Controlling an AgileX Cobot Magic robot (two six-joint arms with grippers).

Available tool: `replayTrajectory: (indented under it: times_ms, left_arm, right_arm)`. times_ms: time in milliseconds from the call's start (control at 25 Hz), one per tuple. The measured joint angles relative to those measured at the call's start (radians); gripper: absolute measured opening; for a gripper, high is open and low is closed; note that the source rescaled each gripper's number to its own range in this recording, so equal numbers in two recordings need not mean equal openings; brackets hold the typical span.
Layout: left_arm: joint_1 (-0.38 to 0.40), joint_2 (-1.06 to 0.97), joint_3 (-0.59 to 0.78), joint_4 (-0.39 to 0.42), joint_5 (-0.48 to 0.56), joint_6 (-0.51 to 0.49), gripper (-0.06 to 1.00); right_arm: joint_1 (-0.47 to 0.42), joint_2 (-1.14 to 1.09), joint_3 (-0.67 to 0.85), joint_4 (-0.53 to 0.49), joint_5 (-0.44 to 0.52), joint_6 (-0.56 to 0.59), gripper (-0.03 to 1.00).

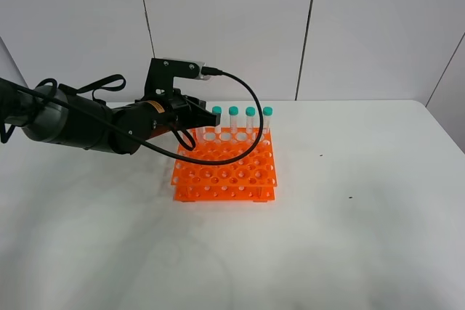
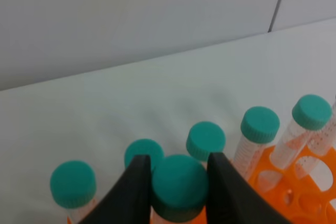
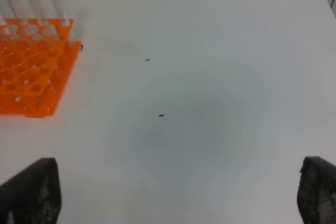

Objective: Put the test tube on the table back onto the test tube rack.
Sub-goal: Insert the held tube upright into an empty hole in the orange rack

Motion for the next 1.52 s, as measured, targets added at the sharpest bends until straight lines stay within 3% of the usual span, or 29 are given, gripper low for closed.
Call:
replayTrajectory:
  times_ms: [1520]
  left_arm:
    - [0.0, 0.103, -0.001, 0.0, -0.039, -0.033, 0.02]
  right_arm:
    - [0.0, 0.0, 0.0, 0.0, 0.0, 0.0, 1.0]
